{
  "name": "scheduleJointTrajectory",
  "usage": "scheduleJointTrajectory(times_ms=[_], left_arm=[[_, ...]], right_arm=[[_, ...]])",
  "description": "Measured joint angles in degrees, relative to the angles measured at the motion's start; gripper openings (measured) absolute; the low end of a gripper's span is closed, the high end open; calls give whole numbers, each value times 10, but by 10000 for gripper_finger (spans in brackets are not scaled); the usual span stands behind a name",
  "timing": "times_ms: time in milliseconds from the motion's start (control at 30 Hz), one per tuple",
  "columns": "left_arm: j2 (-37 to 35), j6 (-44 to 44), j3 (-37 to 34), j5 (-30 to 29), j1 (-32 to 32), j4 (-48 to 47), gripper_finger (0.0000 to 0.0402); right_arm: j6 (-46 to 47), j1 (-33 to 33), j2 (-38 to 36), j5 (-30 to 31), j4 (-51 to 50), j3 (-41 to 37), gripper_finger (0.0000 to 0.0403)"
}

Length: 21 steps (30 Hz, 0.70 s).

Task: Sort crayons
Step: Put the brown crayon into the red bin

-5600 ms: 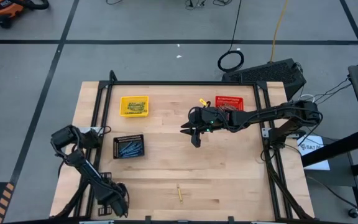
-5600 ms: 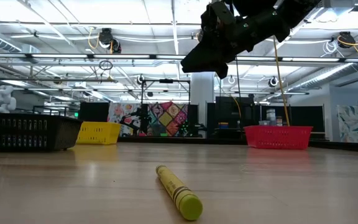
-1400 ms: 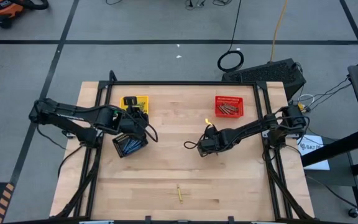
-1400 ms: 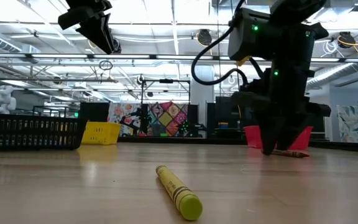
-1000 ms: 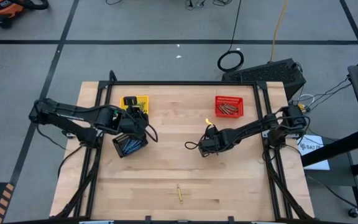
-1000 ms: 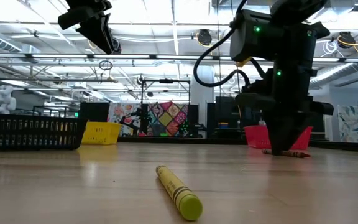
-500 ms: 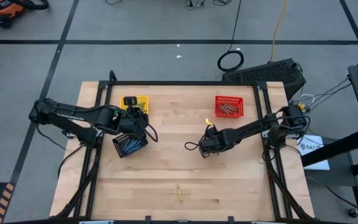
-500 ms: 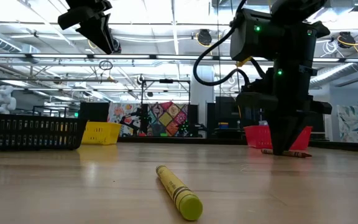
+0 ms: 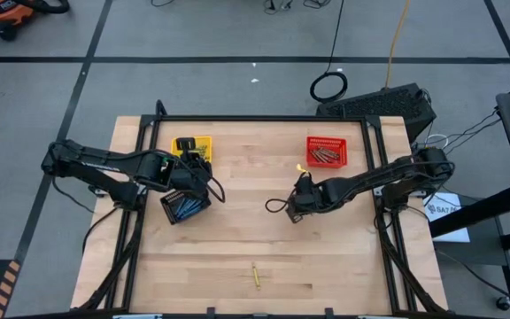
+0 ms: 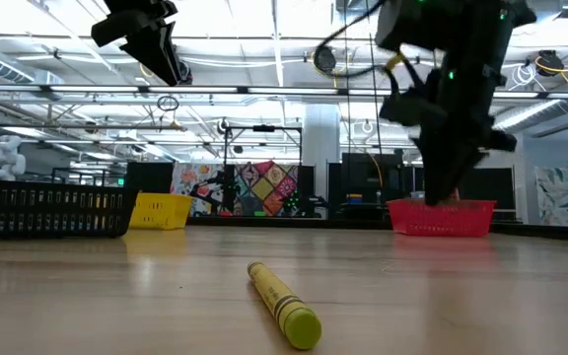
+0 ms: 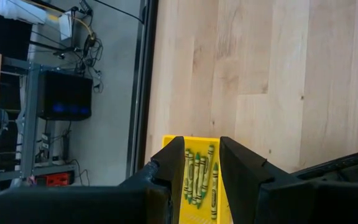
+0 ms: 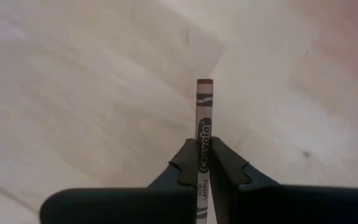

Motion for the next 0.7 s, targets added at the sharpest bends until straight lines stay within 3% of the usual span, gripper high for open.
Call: scheduleJointTrajectory(times_ms=[367, 700], left_arm=[[0, 0, 0, 2, 0, 0, 95], [0, -1, 0, 2, 0, 0, 95]], right_arm=[[-9, -75, -86, 114, -171, 9, 0], [-168, -225, -106, 135, -174, 9, 0]])
